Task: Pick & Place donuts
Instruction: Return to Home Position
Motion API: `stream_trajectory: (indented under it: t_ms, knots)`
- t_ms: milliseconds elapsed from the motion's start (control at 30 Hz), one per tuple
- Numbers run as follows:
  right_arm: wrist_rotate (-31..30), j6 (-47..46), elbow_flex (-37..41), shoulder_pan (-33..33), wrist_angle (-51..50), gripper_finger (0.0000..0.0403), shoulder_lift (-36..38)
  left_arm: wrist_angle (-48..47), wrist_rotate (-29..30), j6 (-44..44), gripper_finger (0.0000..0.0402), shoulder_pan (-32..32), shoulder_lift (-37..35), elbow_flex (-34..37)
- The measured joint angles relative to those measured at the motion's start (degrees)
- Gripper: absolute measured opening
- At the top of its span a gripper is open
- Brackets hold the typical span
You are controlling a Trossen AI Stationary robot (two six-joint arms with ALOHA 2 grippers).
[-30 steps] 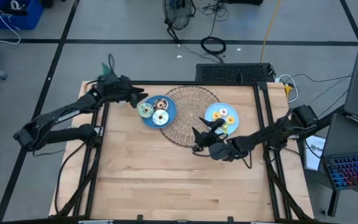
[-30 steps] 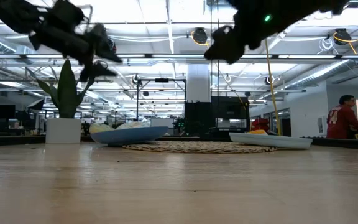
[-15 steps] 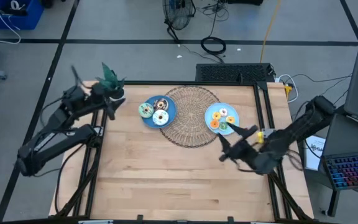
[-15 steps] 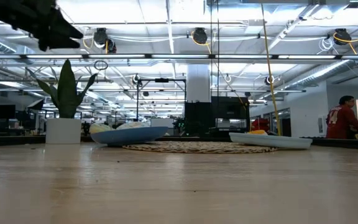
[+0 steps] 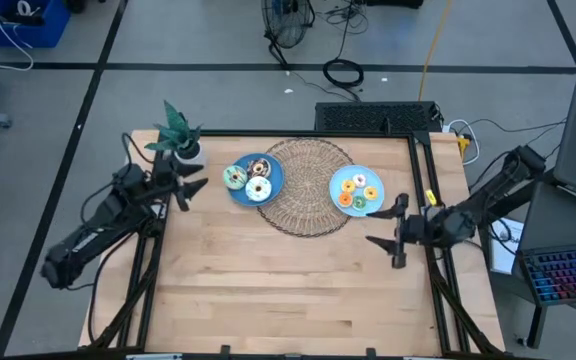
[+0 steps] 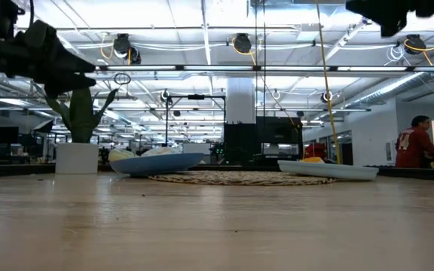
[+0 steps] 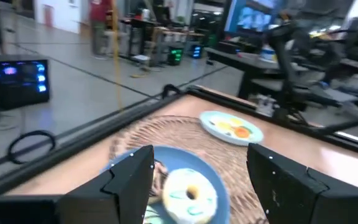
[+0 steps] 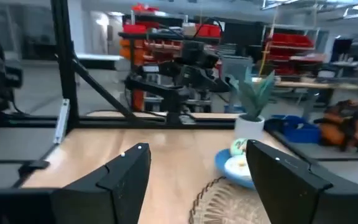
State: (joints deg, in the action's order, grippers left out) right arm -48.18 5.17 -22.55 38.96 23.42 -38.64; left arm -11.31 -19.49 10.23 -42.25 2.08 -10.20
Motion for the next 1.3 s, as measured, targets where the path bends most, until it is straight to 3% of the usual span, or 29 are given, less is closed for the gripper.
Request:
stream_trajectory:
  t_ms: [200,367,533,700,833,1000,1133,1200,1300]
  knots:
    - [14.0,-5.9,9.4,-7.8,-0.1,0.0252,10.5,1.1,-1.0,-0.3,0.0255,2.4,-1.8,4.0]
    - [27.7,-9.5,15.3,-15.5,2.8,0.0252,15.0,2.5,-1.3,-1.7,0.0255,5.0,-1.8,4.0]
    - [31.6,-11.4,18.3,-22.8,3.3,0.0252,16.6,2.4,-1.4,-3.0,0.0255,7.4,-1.8,4.0]
    - [39.6,-12.1,18.8,-28.6,3.9,0.0251,17.6,2.2,-0.4,-3.0,0.0255,10.2,-1.8,4.0]
    - [43.9,-12.0,18.8,-32.2,3.0,0.0251,18.8,2.1,5.3,-2.4,0.0255,13.5,-1.8,4.0]
    - [44.0,-13.0,18.9,-35.8,-0.1,0.0251,20.7,2.2,13.4,-2.5,0.0255,20.4,-1.8,4.1]
    - [44.0,-13.5,18.9,-37.8,-2.1,0.0251,21.9,7.5,19.8,-2.6,0.0255,26.4,-1.8,7.6]
    - [45.5,-13.5,18.9,-38.5,-2.5,0.0251,22.1,12.7,21.3,-3.2,0.0255,28.5,-1.6,9.4]
    - [49.1,-13.5,18.9,-39.2,-2.0,0.0251,22.1,12.7,22.9,-4.5,0.0255,30.9,-1.1,9.3]
